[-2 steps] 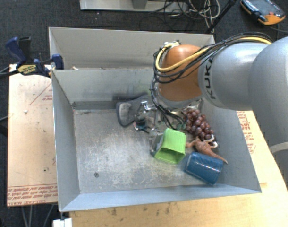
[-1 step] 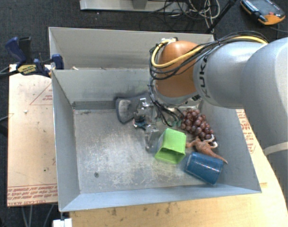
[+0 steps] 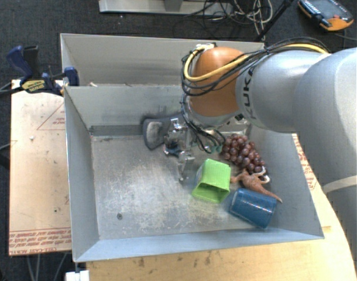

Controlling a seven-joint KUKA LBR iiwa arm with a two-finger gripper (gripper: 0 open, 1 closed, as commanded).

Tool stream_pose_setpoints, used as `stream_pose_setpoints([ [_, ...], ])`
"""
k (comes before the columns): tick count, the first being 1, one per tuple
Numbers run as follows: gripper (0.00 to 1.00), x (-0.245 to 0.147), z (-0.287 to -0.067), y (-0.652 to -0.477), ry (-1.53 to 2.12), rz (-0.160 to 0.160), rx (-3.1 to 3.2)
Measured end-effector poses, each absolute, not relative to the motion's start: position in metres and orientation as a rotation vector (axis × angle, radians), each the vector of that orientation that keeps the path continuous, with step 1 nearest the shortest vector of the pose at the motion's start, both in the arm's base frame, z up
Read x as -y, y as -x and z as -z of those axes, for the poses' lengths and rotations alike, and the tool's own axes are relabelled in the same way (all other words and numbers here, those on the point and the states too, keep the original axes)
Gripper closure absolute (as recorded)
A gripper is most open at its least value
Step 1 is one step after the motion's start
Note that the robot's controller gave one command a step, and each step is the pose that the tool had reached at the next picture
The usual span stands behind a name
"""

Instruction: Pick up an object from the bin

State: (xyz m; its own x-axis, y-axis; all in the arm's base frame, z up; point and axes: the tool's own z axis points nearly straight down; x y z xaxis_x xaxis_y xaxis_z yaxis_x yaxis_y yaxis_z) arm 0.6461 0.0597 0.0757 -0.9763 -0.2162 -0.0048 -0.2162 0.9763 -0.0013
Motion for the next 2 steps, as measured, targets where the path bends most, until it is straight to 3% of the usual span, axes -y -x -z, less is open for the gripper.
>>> stream_pose_setpoints([
  [1,0.0,-0.0701,-0.0755,-0.6498,0.403,0.003,-3.105],
  [2,0.0,-0.067,-0.0751,-0.6415,0.067,-0.013,-3.129],
])
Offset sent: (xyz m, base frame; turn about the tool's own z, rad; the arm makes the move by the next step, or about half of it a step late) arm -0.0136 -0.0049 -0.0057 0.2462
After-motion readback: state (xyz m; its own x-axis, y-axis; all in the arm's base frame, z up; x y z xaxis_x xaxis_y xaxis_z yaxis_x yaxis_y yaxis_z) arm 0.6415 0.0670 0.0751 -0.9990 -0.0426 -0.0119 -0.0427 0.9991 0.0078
